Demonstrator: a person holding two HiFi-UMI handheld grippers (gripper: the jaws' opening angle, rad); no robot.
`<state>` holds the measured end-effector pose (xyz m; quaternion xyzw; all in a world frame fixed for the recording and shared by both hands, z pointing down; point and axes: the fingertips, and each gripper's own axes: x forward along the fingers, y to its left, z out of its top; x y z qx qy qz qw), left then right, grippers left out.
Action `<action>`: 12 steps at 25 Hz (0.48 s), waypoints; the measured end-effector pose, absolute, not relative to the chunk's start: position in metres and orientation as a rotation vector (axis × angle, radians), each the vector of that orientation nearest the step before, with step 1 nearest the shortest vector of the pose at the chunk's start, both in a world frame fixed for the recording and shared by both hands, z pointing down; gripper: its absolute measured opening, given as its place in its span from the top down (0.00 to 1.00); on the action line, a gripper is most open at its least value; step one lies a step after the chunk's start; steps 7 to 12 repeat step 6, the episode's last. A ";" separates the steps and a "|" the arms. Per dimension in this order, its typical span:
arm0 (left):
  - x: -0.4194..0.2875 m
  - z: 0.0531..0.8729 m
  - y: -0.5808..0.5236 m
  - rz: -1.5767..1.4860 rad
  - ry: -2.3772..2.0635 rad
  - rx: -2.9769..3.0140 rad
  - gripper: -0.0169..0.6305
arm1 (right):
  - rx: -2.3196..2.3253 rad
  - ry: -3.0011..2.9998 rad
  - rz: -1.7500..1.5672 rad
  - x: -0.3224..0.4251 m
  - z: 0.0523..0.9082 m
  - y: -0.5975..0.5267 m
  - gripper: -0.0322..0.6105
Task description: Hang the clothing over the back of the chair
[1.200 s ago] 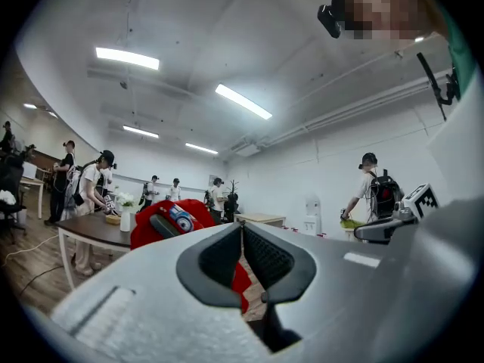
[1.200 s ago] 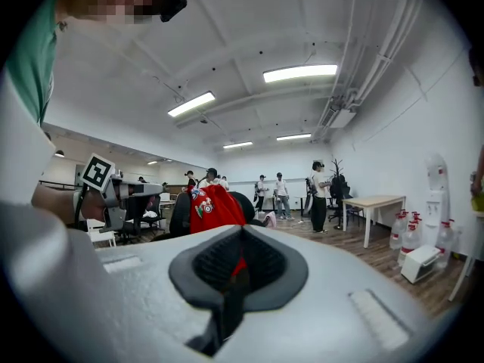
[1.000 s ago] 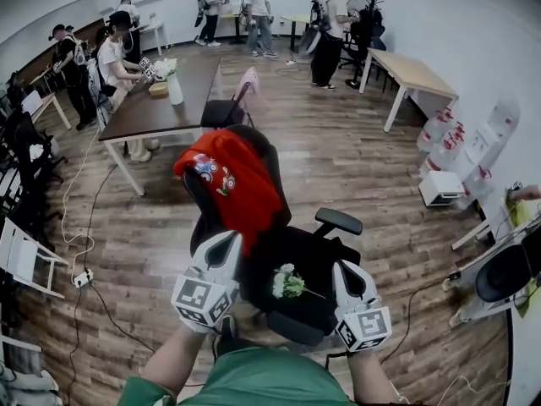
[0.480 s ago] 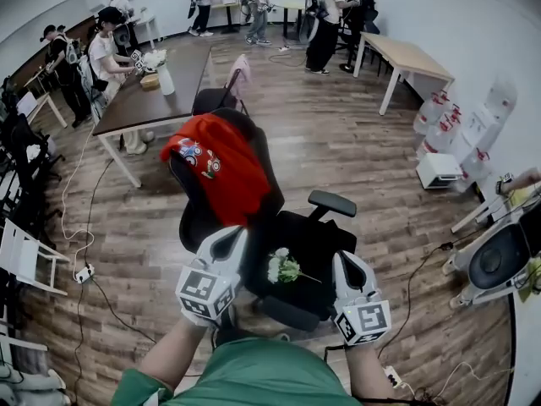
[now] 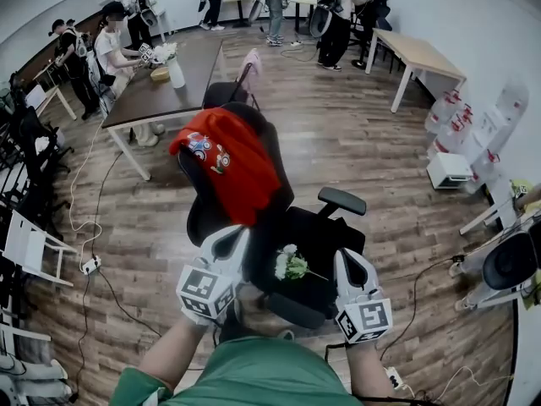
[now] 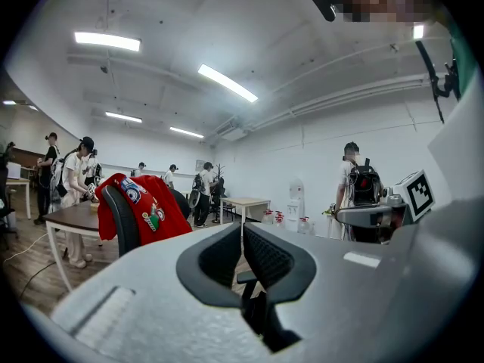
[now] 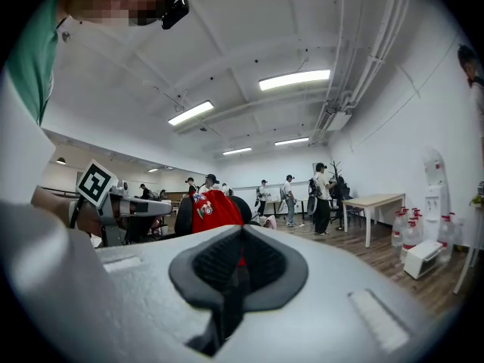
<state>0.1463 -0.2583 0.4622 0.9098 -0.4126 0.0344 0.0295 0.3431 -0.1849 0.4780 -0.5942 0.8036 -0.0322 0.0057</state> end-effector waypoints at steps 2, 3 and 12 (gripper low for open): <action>0.144 0.463 -0.259 0.106 -1.277 2.801 0.95 | -1.854 2.520 -0.099 0.341 0.477 -0.187 0.95; 0.143 0.463 -0.260 0.105 -1.278 2.800 0.95 | -1.853 2.521 -0.099 0.340 0.477 -0.188 0.95; 0.141 0.461 -0.261 0.102 -1.281 2.797 0.95 | -1.852 2.523 -0.101 0.339 0.476 -0.190 0.95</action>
